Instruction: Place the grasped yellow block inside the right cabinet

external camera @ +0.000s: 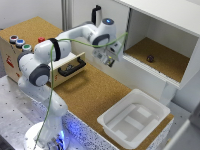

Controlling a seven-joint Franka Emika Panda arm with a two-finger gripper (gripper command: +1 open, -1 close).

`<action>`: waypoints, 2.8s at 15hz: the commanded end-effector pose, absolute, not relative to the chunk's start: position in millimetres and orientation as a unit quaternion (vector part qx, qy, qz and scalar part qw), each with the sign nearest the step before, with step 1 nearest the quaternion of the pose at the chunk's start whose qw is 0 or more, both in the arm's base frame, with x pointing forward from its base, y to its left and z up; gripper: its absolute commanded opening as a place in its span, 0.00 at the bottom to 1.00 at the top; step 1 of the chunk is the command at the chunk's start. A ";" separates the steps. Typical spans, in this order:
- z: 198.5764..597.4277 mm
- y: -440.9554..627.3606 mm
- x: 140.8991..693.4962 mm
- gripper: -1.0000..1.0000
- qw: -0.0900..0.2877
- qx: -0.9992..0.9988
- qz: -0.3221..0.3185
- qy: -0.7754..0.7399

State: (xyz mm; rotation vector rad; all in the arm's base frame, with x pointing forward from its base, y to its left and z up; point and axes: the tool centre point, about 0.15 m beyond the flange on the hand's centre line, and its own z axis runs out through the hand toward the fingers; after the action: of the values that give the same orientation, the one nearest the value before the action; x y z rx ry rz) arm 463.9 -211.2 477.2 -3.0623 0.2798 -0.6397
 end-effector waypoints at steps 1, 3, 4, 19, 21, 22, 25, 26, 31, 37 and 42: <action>495.6 -307.5 542.3 0.00 0.039 -0.971 -0.226 0.075; 499.7 -330.5 579.0 0.00 0.042 -0.970 -0.229 0.067; 500.7 -339.3 596.2 0.00 0.046 -0.971 -0.226 0.064; 473.3 -359.0 713.2 1.00 0.012 -0.977 -0.211 0.025; 472.7 -352.0 707.1 1.00 -0.002 -0.975 -0.222 0.023; 479.6 -347.1 698.9 1.00 -0.020 -0.970 -0.240 0.023; 511.3 -330.0 667.2 1.00 -0.038 -0.953 -0.301 0.025; 522.4 -321.4 654.7 1.00 -0.044 -0.949 -0.312 0.015; 541.2 -275.2 570.9 1.00 -0.047 -0.948 -0.314 -0.008; 517.6 -214.3 454.7 1.00 -0.013 -0.960 -0.279 0.020; 488.2 -144.6 390.7 1.00 0.003 -0.974 -0.225 0.017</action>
State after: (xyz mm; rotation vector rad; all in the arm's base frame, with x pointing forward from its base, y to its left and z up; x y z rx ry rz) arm 475.0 -228.7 525.7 -2.9522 -0.0212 -0.5498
